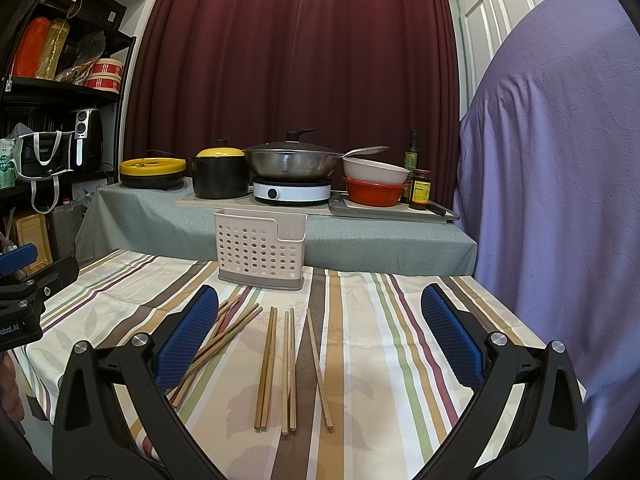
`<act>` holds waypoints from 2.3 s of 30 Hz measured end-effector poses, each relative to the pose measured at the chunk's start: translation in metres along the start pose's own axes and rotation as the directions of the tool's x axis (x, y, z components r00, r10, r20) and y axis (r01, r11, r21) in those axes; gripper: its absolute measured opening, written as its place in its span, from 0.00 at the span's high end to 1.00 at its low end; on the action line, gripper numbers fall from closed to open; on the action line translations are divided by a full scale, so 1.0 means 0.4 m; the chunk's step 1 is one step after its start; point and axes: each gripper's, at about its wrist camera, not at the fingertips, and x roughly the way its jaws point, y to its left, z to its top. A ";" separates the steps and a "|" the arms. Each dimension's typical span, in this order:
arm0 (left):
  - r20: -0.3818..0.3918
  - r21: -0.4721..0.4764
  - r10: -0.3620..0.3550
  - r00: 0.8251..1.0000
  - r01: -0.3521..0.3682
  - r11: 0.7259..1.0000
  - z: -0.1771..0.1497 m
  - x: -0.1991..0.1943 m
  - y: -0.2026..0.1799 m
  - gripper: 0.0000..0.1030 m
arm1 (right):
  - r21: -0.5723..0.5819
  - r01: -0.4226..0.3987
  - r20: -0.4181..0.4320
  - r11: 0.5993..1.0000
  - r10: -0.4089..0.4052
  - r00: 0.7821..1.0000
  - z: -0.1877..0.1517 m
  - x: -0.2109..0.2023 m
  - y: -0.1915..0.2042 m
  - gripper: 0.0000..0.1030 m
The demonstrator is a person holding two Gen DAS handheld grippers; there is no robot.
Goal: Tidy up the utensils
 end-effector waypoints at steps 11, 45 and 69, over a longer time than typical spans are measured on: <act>0.000 -0.001 0.000 1.000 0.000 1.000 0.001 0.001 0.000 0.06 | 0.000 0.000 0.000 1.000 0.000 1.000 -0.002 0.002 -0.003 0.04; -0.354 0.056 -0.008 0.935 0.030 0.998 -0.209 0.211 0.057 0.39 | 0.054 -0.098 -0.260 0.994 0.108 0.960 -0.165 0.194 -0.020 0.15; -0.397 0.095 -0.093 0.913 0.141 0.985 -0.249 0.254 0.017 0.89 | 0.066 -0.124 -0.320 0.990 0.138 0.937 -0.198 0.238 -0.007 0.20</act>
